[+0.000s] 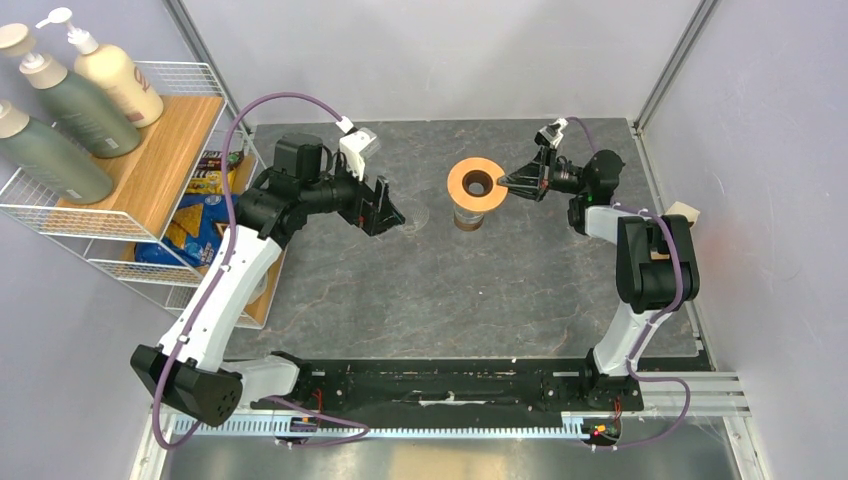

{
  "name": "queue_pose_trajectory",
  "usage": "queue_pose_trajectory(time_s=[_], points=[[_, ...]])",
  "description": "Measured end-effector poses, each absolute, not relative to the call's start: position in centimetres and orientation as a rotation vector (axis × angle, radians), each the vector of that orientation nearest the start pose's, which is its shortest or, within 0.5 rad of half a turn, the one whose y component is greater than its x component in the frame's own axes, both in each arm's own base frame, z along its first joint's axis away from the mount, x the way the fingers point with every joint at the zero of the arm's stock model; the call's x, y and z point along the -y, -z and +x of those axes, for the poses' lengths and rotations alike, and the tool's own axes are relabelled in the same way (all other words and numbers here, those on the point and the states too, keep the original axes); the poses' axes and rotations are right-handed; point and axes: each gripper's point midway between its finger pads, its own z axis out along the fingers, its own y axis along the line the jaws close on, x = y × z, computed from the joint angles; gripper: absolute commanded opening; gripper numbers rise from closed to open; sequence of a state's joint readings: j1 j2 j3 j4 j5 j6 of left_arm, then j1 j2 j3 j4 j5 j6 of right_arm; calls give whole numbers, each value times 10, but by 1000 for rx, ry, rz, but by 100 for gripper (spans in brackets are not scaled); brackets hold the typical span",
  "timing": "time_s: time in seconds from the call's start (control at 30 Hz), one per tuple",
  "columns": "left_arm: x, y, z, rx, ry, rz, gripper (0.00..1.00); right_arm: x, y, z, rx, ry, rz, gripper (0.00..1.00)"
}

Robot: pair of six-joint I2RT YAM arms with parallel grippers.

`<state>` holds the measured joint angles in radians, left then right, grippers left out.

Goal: Place the coffee filter in the dripper

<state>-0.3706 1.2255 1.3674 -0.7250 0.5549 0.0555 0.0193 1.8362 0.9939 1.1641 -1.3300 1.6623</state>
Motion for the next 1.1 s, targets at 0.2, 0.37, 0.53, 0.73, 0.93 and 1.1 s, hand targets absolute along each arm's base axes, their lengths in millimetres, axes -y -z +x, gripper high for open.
queue_pose_trajectory(time_s=[0.2,0.37,0.53,0.73,0.93,1.1], points=[[205,-291,278,-2036,786,764,98,-188,-227,365,-1985,-2021,1,0],[206,-290,278,-2045,790,756,98,-188,-198,373,-2034,-2029,67,1],[205,-290,279,-2046,788,754,98,-188,-171,387,-2071,-2050,132,2],[205,-289,279,-2047,786,753,98,-188,-162,398,-2072,-2056,145,4],[205,-286,278,-2056,788,753,98,-188,-158,400,-2071,-2054,140,6],[205,-286,278,-2057,788,753,98,-188,-151,400,-2080,-2056,150,6]])
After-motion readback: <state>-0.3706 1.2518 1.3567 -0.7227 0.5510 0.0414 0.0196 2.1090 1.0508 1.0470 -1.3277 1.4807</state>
